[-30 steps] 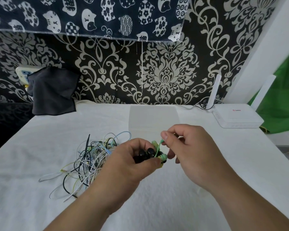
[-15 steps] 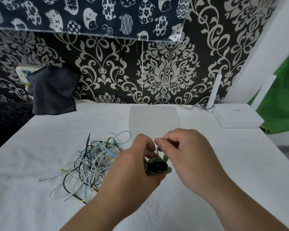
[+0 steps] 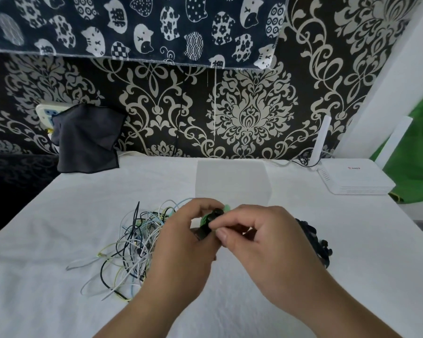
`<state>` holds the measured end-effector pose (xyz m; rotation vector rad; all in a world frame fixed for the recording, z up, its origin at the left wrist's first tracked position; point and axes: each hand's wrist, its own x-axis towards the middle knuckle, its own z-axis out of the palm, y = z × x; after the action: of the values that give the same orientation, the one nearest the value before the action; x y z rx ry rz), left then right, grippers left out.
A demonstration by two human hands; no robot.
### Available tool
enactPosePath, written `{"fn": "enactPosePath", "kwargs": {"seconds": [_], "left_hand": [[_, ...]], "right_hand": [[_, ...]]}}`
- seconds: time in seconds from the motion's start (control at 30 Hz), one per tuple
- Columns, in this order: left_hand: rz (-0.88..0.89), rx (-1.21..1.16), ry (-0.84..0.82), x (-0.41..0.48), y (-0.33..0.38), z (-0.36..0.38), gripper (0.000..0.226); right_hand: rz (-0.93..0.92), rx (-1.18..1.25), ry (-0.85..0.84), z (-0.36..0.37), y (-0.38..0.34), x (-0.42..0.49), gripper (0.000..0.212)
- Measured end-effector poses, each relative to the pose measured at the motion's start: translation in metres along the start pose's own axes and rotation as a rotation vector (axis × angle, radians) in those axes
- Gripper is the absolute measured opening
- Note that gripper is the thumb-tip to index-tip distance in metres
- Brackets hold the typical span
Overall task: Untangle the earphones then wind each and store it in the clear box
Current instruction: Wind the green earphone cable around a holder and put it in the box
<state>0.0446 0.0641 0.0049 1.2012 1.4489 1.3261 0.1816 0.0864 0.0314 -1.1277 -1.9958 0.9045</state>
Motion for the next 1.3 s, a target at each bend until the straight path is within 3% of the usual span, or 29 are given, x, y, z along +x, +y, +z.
{"fn": "enactPosePath", "kwargs": {"seconds": [0.13, 0.33, 0.5, 0.7, 0.93, 1.13, 1.3], "left_hand": [[-0.015, -0.195, -0.046, 0.002, -0.004, 0.001, 0.031], [-0.091, -0.41, -0.095, 0.004, -0.005, -0.004, 0.036], [-0.052, -0.254, -0.097, 0.0, 0.0, -0.001, 0.019], [0.003, -0.059, -0.044, -0.003, 0.001, 0.001, 0.026], [0.104, 0.051, -0.026, -0.003, -0.005, 0.005, 0.035], [-0.029, -0.382, -0.073, -0.005, 0.0, 0.004, 0.016], [-0.096, -0.472, 0.034, -0.001, 0.0, 0.005, 0.022]], "right_hand": [[0.11, 0.166, 0.019, -0.007, -0.001, 0.003, 0.02], [0.153, 0.138, 0.095, -0.01, 0.003, 0.007, 0.018], [0.099, 0.094, 0.175, -0.011, 0.006, 0.007, 0.019], [-0.068, -0.005, 0.129, -0.008, 0.007, 0.003, 0.024], [-0.073, -0.019, 0.167, 0.0, 0.01, 0.004, 0.022], [-0.018, 0.033, 0.22, -0.001, 0.018, 0.007, 0.023], [0.079, 0.037, 0.148, 0.003, 0.024, 0.005, 0.029]]}}
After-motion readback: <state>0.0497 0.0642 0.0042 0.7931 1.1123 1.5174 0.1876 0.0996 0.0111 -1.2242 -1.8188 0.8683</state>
